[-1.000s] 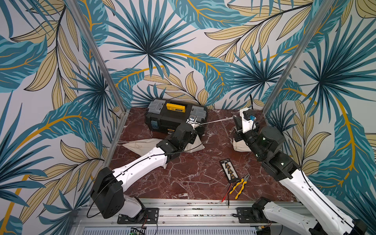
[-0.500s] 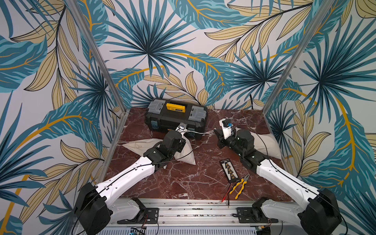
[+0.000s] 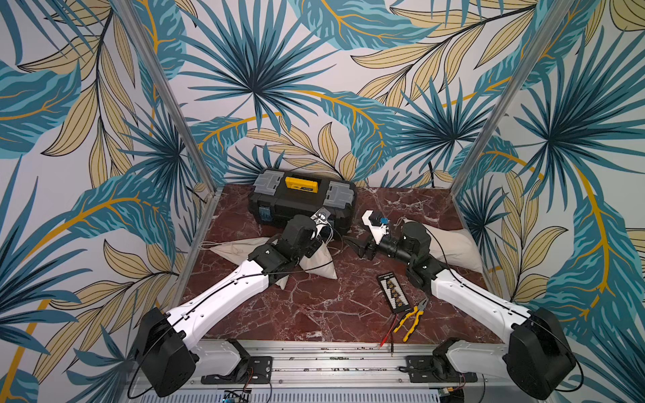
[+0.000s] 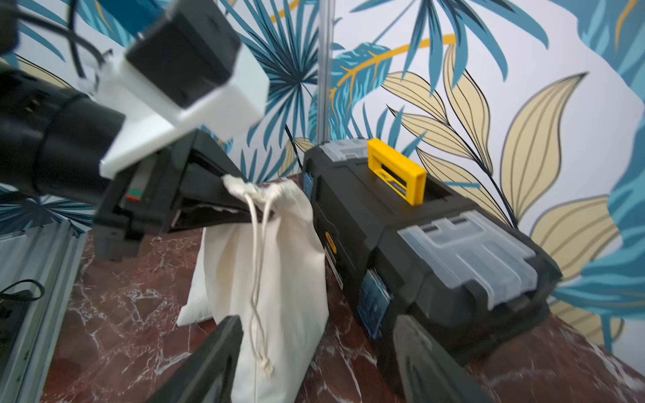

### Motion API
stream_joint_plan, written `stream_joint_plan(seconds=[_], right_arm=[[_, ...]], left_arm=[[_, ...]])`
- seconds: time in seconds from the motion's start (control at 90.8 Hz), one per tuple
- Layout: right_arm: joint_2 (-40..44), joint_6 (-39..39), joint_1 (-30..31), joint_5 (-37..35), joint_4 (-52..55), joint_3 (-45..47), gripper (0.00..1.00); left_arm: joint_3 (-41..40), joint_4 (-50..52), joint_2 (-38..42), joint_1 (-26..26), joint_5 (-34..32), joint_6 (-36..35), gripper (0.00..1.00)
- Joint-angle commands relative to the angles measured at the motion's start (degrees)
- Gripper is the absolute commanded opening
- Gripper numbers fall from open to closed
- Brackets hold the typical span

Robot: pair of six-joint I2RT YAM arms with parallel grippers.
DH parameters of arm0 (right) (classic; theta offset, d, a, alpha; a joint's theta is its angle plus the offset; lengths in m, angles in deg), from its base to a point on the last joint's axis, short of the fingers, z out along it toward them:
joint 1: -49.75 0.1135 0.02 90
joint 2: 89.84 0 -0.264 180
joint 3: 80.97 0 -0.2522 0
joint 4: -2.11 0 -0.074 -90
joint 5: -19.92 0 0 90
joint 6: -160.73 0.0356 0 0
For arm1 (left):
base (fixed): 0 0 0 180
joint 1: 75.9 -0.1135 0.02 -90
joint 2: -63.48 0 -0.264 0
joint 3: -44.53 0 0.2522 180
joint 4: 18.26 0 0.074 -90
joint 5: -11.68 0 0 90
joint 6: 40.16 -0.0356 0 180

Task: Close the soil bag
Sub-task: Frap the soil bag at the center of the board.

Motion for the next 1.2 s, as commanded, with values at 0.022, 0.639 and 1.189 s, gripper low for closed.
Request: stream_joint_plan(seconds=[0.022, 0.639, 1.189], right_arm=[[-3.92, 1.0, 0.93, 9.34, -10.36, -1.99, 0.76], [-2.63, 1.36, -0.88, -14.47, -12.81, 4.87, 0.0], [-1.2, -3.8, 2.44, -8.92, 1.64, -10.77, 0.0]], left_arm=[[2.5, -0.69, 0.8, -0.33, 0.03, -0.5, 0.0], [-4.93, -2.09, 4.21, -3.2, -10.42, 5.44, 0.07], [-4.04, -16.16, 7.26, -3.32, 27.17, 4.95, 0.6]])
